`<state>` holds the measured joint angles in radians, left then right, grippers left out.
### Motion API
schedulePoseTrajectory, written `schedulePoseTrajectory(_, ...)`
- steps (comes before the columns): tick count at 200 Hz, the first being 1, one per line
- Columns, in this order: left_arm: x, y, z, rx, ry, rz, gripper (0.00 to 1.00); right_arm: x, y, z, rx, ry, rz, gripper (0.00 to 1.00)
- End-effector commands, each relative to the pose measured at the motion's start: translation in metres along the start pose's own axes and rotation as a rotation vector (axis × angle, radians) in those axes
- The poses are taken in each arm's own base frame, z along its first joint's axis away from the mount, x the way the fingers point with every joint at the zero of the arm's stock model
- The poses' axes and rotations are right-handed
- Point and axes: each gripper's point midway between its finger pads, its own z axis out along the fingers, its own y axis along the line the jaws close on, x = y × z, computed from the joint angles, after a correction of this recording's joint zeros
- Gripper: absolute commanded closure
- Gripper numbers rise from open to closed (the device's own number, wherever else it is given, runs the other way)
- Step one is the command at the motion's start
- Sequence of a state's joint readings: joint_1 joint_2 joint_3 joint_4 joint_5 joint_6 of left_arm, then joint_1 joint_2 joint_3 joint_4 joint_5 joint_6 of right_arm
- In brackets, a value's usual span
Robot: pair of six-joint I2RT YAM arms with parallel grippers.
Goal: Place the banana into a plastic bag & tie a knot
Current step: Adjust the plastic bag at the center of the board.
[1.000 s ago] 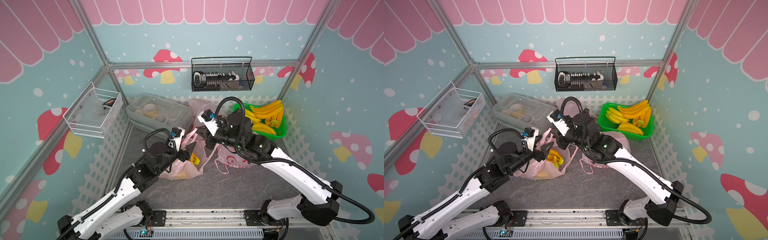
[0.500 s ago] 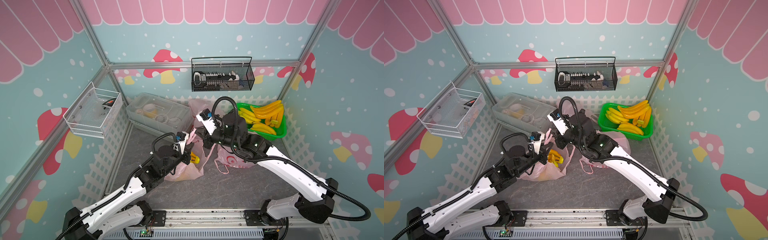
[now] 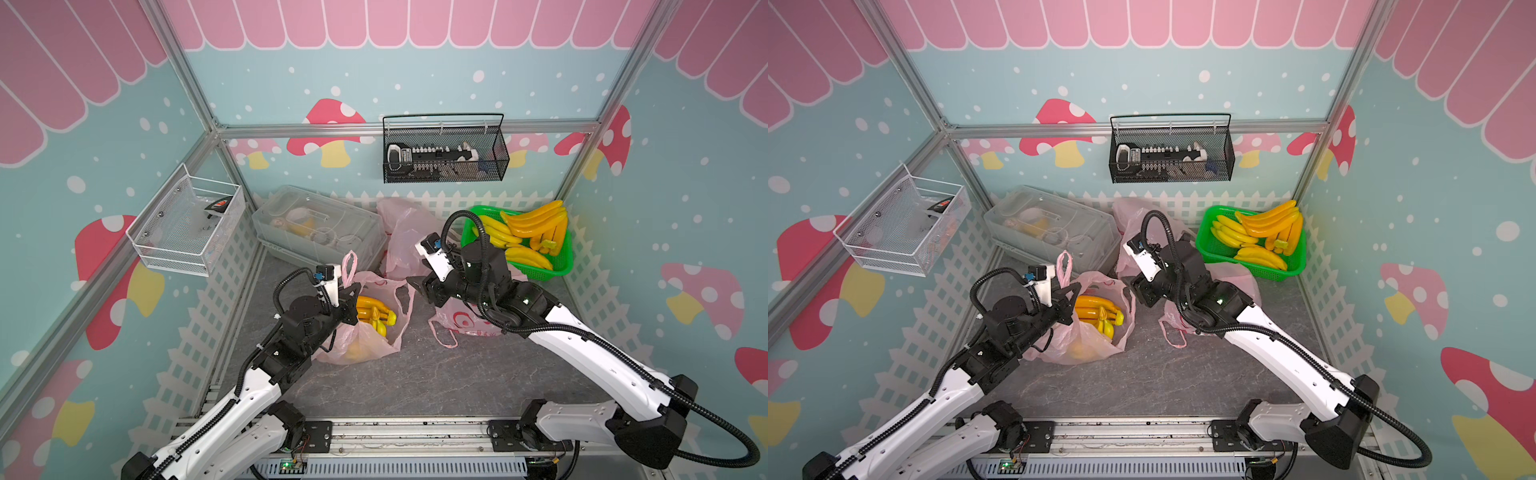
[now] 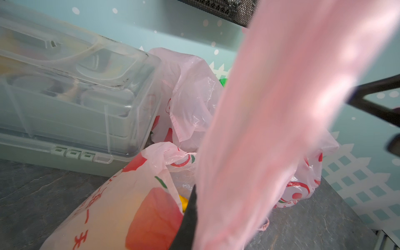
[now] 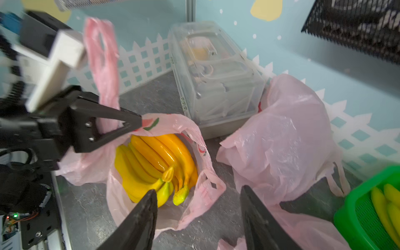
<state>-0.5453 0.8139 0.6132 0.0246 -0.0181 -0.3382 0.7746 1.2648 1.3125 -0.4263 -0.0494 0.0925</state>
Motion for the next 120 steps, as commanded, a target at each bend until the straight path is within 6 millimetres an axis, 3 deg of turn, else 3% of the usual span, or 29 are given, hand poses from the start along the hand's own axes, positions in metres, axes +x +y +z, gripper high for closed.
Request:
schedulePoseTrajectory(1,-0.002,-0.010,0.002,0.055,0.005,-0.023,1.00,0.018,0.004,0.012,-0.025,0.069,0.011,0.38)
schedulePoseTrajectory(39,-0.001,-0.012,0.001,0.071,0.004,-0.026,1.00,0.044,0.000,0.032,-0.001,0.160,0.047,0.37)
schedulePoseTrajectory(77,0.004,-0.010,0.002,0.067,0.015,-0.032,1.00,0.048,0.007,0.052,-0.037,0.183,0.077,0.39)
schedulePoseTrajectory(99,0.003,-0.012,0.003,0.075,0.019,-0.034,1.00,0.043,0.003,0.060,-0.017,0.188,0.076,0.51)
schedulePoseTrajectory(120,0.000,-0.011,0.001,0.056,0.025,-0.046,1.00,0.034,-0.007,0.054,0.060,0.181,0.046,0.75)
